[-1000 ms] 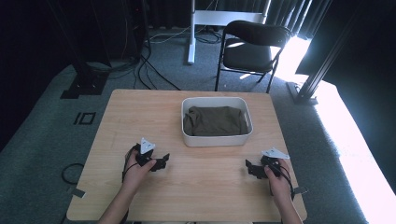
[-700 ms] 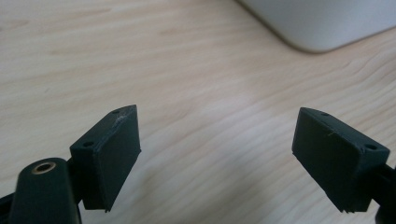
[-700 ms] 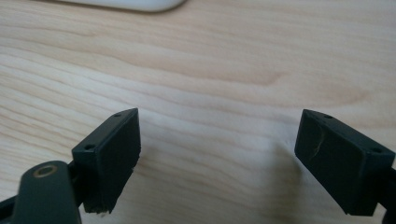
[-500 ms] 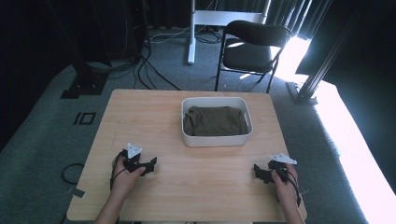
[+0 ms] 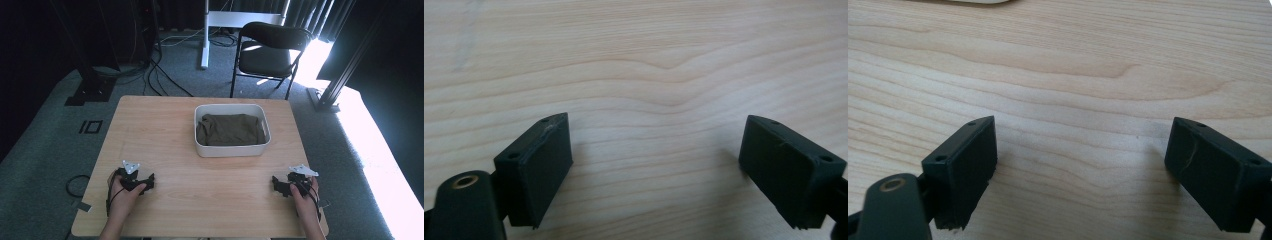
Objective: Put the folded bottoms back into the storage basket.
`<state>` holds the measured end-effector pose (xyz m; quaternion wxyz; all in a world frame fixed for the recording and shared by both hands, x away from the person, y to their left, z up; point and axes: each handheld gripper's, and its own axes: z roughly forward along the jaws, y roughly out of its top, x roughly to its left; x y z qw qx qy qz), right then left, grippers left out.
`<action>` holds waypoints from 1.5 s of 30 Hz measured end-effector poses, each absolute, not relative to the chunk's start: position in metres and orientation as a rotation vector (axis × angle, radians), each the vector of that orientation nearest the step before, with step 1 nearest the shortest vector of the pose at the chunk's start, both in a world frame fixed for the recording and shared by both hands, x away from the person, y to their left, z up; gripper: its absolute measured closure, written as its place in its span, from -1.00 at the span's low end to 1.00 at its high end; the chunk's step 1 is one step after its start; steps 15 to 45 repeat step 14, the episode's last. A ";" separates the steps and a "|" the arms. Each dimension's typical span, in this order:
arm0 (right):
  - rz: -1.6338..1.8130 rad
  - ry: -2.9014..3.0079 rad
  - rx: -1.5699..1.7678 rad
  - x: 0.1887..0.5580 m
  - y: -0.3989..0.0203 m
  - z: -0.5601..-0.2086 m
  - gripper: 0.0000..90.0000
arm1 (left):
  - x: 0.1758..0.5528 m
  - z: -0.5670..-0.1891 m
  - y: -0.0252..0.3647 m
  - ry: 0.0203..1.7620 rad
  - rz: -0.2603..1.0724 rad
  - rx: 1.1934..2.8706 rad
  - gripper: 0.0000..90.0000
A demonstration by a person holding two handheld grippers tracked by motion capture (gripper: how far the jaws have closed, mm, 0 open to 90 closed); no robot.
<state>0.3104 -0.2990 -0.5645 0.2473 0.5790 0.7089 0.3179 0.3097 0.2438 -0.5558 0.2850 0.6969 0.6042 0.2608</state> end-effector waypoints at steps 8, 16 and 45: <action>0.864 1.932 1.580 0.311 -0.299 -0.565 -0.73 | 0.314 -0.557 0.243 1.709 0.718 1.814 -0.95; 0.864 1.931 1.580 0.311 -0.298 -0.565 -0.74 | 0.315 -0.557 0.241 1.736 0.724 1.801 -0.98; 0.864 1.931 1.580 0.311 -0.298 -0.565 -0.74 | 0.315 -0.557 0.241 1.736 0.724 1.801 -0.98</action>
